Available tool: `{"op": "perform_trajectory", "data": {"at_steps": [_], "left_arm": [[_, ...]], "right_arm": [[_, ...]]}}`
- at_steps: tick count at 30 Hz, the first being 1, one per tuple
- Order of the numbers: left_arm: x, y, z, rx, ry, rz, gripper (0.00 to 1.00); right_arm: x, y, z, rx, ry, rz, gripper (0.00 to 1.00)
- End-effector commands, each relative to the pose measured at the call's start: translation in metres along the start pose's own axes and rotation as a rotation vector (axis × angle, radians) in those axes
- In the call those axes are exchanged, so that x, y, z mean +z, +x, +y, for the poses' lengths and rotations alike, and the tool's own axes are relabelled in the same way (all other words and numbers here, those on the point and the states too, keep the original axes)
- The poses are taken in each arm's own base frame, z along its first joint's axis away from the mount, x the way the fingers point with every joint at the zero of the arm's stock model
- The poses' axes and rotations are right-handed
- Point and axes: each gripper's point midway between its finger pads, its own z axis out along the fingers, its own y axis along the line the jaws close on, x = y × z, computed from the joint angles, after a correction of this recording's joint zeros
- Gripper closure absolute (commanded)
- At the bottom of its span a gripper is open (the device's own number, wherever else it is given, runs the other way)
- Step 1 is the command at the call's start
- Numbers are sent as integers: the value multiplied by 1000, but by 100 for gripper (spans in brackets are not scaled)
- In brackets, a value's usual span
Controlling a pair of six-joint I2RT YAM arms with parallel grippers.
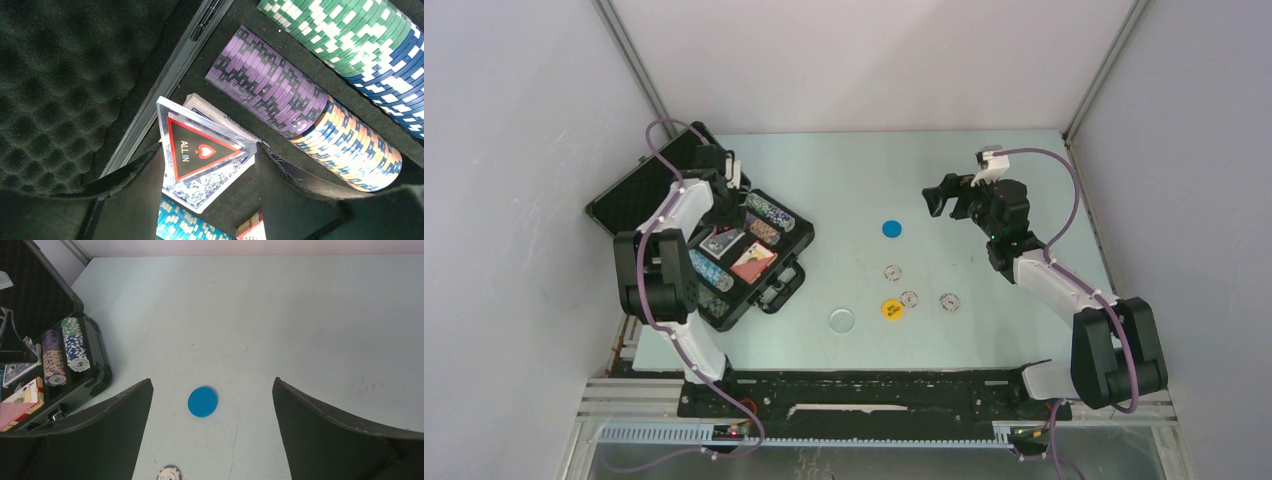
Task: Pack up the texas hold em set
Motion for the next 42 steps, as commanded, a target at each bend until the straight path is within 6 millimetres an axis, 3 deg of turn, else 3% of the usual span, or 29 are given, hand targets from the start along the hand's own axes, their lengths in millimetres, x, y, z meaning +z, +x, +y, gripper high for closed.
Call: {"op": "perform_trajectory", "data": {"at_steps": [1,4,9,15,20,23,28,32,34,37,39,42], "left_arm": [[-6,-16,-1,47,16,-42,45],[-10,-16,-3,57,25,-54,40],[-16,-18,1,51,-4,-70,22],[-48,-30,7,20,-68,-170,9],[-61,-21,13,-87,-115,-202,7],[-60,-7,10,-202,-124,-193,0],[-58,-21,-17,-346,31,-257,0],[-58,-40,-10,-560,72,-294,11],[-54,-49,-7,-571,69,-303,15],[-43,-48,10,-604,4,-228,18],[-33,-49,17,-634,3,-211,25],[-20,-50,21,-624,-27,-194,26]], "right_arm": [[5,-26,7,-2,-23,-69,0],[5,-25,7,-1,-25,-67,0],[5,-24,8,1,-28,-66,0],[6,-24,7,3,-27,-65,0],[6,-25,8,4,-29,-65,0],[7,-24,8,3,-29,-55,0],[8,-24,7,1,-24,-54,0],[9,-23,6,-1,-17,-49,0],[9,-23,6,0,-19,-48,0],[10,-23,7,4,-25,-47,0],[10,-24,9,6,-33,-46,0],[11,-23,9,6,-33,-44,0]]}}
